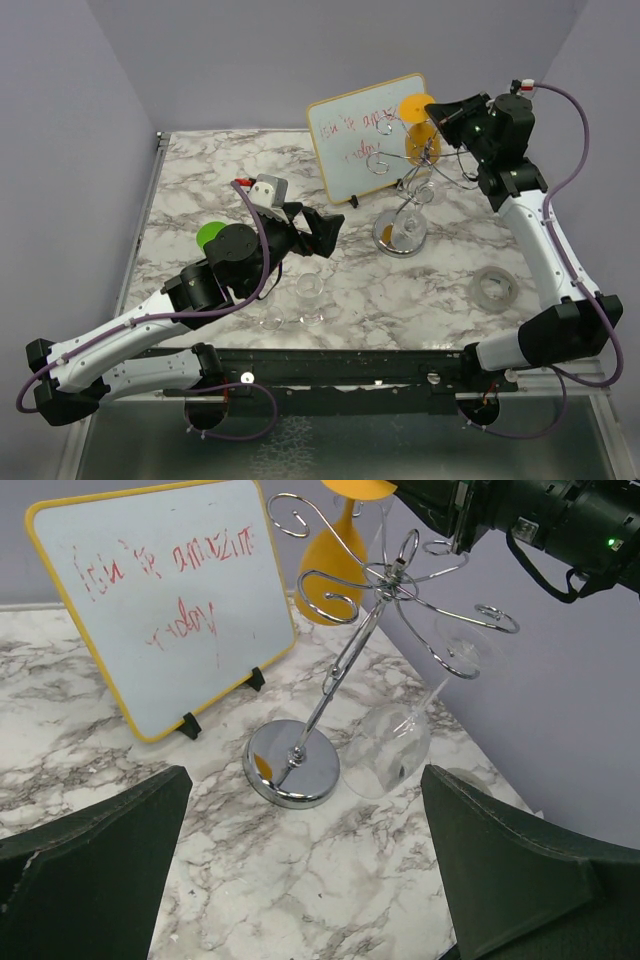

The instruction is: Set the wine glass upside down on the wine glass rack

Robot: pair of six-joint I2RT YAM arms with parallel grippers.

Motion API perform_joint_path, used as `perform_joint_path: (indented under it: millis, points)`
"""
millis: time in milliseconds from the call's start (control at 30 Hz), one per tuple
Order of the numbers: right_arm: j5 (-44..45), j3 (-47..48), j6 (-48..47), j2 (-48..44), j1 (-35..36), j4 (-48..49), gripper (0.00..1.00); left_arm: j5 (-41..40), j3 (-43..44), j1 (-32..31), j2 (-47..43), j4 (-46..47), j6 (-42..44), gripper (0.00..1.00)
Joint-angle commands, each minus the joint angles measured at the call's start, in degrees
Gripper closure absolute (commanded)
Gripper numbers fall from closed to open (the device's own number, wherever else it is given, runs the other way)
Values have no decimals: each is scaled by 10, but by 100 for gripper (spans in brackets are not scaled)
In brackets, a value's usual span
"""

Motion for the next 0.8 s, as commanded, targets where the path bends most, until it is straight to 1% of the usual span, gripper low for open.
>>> perform_joint_path:
  millis: [0,233,500,767]
  points:
    - [60,-7,5,-21,-1,-30,99,-14,-9,0,-9,-7,-4,1]
    - [103,-11,-7,-32,-1,-30,99,-12,-9,0,-8,-7,-6,1]
    - [141,-16,-25,-32,-1,2,99,-11,-7,1,-5,-8,-6,1]
    - [126,-13,-62,-14,-1,50,99,-11,-5,1,-5,-10,-6,1]
